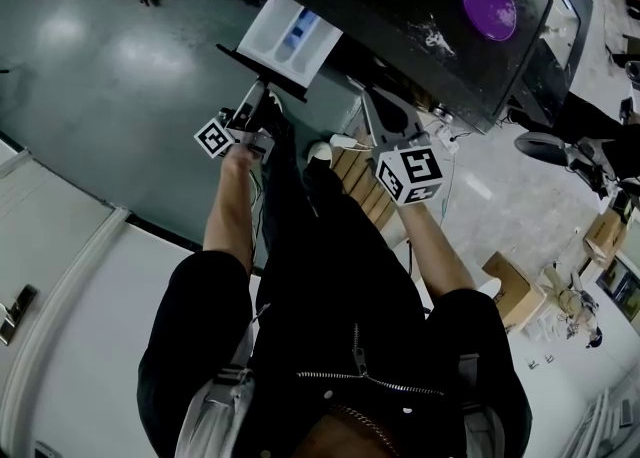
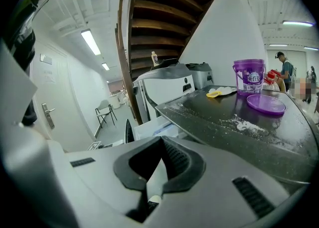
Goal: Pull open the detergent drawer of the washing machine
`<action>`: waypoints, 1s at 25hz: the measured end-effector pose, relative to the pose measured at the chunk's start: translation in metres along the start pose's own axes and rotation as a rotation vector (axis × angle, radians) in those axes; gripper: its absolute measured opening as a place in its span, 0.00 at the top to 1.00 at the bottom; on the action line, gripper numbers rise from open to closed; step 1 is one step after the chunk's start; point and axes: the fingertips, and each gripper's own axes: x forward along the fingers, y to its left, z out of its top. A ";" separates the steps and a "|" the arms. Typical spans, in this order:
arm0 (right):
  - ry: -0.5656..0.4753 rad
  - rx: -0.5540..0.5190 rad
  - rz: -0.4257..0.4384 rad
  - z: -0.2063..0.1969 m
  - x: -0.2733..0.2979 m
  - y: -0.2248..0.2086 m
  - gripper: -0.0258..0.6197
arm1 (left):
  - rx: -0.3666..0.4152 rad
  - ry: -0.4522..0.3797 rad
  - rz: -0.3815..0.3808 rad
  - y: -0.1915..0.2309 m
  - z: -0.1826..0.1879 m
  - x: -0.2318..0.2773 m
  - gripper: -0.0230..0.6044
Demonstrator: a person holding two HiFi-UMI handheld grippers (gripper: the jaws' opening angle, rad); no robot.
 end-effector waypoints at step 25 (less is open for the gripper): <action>-0.133 -0.114 0.072 0.053 -0.072 0.003 0.95 | 1.159 0.454 0.639 -0.130 -0.063 0.000 0.92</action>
